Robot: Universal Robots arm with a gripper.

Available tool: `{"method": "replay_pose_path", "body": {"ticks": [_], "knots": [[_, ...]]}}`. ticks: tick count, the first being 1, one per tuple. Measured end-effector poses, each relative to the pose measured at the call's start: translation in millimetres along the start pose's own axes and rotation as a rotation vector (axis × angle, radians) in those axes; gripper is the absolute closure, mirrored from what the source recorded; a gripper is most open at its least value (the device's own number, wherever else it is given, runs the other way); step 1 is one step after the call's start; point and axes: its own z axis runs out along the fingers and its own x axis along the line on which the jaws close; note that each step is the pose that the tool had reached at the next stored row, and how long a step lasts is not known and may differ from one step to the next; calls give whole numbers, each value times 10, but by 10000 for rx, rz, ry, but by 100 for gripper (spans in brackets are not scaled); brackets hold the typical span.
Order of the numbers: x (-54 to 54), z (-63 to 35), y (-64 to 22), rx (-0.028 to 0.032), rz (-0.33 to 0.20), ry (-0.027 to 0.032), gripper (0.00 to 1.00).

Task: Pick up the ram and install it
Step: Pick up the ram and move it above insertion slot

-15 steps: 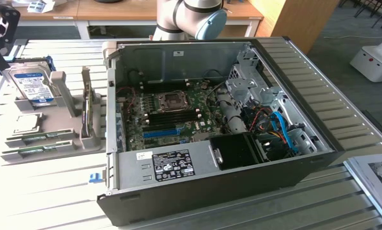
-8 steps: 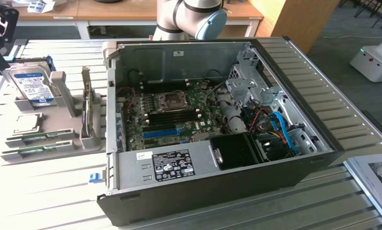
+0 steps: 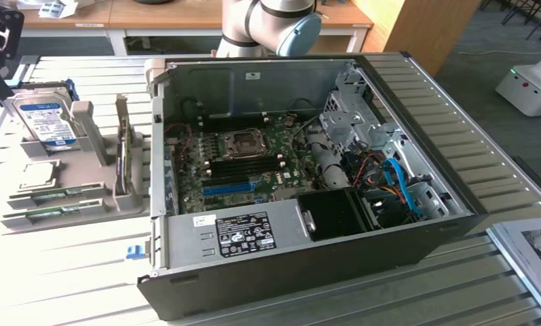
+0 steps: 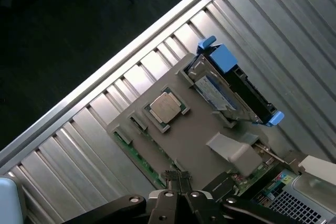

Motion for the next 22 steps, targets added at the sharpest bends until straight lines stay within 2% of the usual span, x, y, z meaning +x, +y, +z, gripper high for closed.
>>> {"method": "replay_pose_path", "body": {"ticks": [22], "knots": [[0, 0, 0, -57, -2418, 109, 90]]}}
